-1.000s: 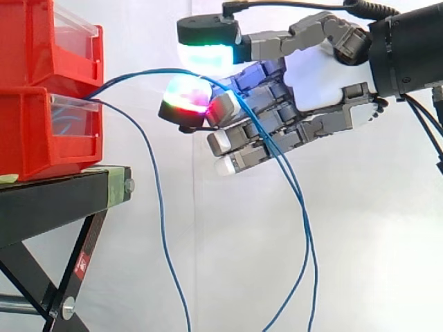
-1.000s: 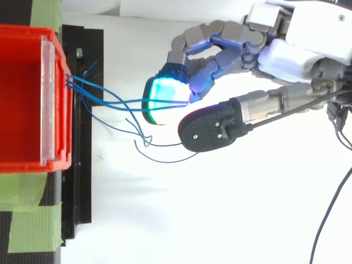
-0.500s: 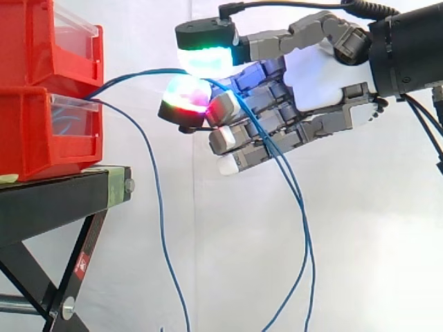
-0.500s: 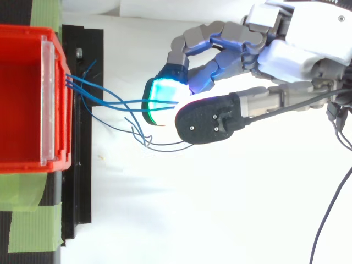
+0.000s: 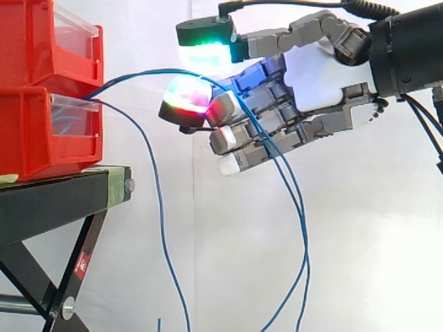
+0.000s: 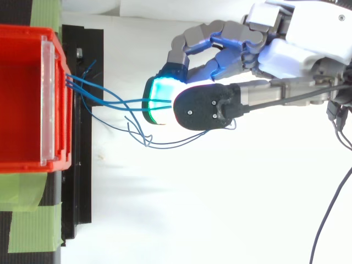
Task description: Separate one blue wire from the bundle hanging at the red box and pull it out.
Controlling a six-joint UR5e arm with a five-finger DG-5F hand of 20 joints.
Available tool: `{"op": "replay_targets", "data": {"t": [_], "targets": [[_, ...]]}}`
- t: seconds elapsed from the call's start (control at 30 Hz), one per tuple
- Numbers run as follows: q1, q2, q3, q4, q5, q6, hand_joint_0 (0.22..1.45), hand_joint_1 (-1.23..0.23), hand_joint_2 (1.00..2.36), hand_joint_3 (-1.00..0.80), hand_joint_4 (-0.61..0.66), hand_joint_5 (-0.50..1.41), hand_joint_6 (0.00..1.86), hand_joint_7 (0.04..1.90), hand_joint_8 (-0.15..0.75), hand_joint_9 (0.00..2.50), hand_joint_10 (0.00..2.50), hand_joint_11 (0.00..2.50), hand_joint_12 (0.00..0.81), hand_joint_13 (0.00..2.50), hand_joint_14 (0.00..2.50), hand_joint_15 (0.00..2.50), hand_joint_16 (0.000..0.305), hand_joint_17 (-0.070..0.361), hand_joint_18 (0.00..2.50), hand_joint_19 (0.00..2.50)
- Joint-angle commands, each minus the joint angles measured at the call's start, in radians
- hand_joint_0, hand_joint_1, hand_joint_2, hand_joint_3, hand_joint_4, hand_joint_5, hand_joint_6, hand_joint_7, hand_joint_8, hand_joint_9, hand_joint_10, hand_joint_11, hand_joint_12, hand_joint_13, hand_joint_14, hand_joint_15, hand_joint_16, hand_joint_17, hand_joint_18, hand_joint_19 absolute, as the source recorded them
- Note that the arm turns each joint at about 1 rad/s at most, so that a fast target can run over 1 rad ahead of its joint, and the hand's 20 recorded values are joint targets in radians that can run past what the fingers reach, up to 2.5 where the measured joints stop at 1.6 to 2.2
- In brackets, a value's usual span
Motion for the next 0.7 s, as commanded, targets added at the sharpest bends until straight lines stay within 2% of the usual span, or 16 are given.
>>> {"op": "replay_targets", "data": {"t": [0.0, 0.4, 0.43, 0.53, 0.67], "targets": [[-0.001, 0.0, 0.0, 0.0, 0.0, 0.0, 0.55, -0.58, 1.02, -0.29, 0.24, -0.24, 0.85, 1.19, 0.359, 0.55, 0.02, 1.43, 0.37, 0.65, 0.01, 1.64, 0.046, 0.104, 0.44, 0.72], [-0.001, 0.0, 0.0, 0.0, 0.0, 0.0, 0.64, -0.74, 1.03, -0.01, 0.23, -0.24, 0.87, 1.17, 0.337, 0.53, 0.02, 1.46, 0.361, 0.63, 0.01, 1.64, 0.045, 0.101, 0.44, 0.7], [-0.001, 0.0, 0.0, 0.0, 0.0, 0.0, 0.65, -0.76, 1.03, -0.01, 0.22, -0.24, 0.87, 1.19, 0.333, 0.51, 0.01, 1.46, 0.364, 0.61, 0.01, 1.65, 0.044, 0.1, 0.42, 0.67], [0.001, 0.0, 0.0, 0.0, 0.0, -0.002, 0.67, -0.85, 1.03, -0.11, 0.1, -0.25, 0.87, 1.2, 0.293, 0.38, 0.02, 1.43, 0.338, 0.4, 0.02, 1.47, 0.037, 0.084, 0.2, 0.51], [-0.001, 0.0, 0.0, 0.001, 0.0, 0.0, 0.68, -0.89, 1.03, -0.16, 0.1, -0.26, 0.86, 1.22, 0.288, 0.38, 0.02, 1.44, 0.326, 0.37, 0.02, 1.44, 0.035, 0.08, 0.18, 0.46]]}}
